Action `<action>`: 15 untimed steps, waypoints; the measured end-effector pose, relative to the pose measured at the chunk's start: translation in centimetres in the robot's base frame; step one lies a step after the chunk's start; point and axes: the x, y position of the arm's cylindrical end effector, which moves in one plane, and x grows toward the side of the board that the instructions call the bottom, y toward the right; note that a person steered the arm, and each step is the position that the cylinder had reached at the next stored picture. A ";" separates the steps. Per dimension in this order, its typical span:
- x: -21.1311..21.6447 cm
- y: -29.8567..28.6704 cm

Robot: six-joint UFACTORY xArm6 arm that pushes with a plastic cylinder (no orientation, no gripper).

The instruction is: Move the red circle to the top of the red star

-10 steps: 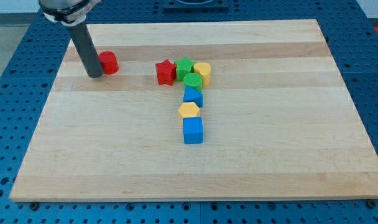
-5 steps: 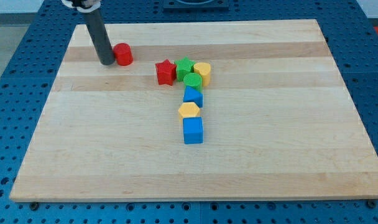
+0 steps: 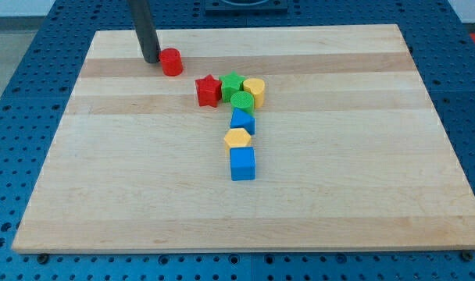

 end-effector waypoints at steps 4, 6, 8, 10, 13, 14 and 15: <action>-1.3 -0.5; -1.1 -0.5; 0.8 -0.5; 1.4 0.2; 2.8 1.6; 3.0 2.6; 3.1 3.6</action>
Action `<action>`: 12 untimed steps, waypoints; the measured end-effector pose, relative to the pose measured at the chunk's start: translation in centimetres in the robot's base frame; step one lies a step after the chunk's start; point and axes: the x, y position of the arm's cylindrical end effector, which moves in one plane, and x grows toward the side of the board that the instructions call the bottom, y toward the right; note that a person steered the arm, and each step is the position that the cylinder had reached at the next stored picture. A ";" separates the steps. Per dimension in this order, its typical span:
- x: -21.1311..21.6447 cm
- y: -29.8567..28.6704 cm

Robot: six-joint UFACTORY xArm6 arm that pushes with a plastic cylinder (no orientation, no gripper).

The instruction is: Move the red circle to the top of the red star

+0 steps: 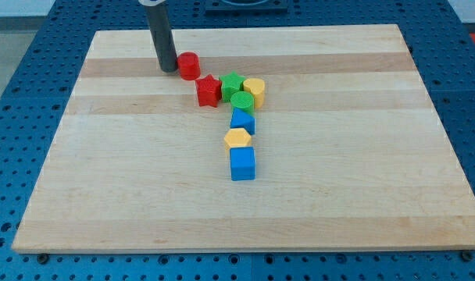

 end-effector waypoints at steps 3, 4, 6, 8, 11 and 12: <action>2.8 0.7; 3.3 1.2; 3.3 0.8; 3.0 0.1; 1.8 0.3; 1.8 0.9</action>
